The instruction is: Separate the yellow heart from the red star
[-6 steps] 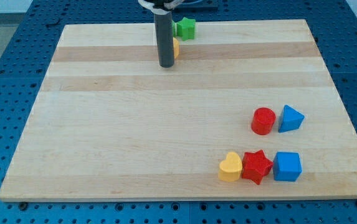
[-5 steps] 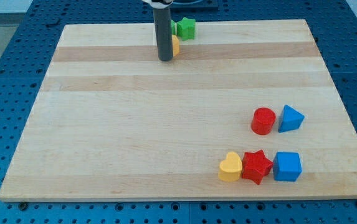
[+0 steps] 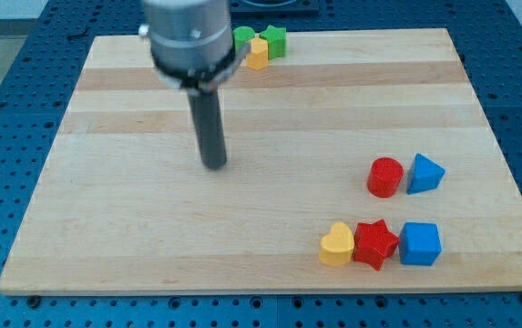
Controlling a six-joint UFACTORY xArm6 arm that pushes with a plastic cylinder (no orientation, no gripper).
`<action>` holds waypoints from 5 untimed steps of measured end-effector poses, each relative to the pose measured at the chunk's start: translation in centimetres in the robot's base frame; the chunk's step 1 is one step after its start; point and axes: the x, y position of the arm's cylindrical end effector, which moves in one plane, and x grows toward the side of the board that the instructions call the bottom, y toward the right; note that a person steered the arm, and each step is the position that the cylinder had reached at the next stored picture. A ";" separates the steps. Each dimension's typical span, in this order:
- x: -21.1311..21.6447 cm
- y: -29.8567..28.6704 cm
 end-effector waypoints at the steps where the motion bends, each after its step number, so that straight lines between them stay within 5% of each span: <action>1: 7.6 2.0; 2: 12.5 5.1; 5: 12.5 8.4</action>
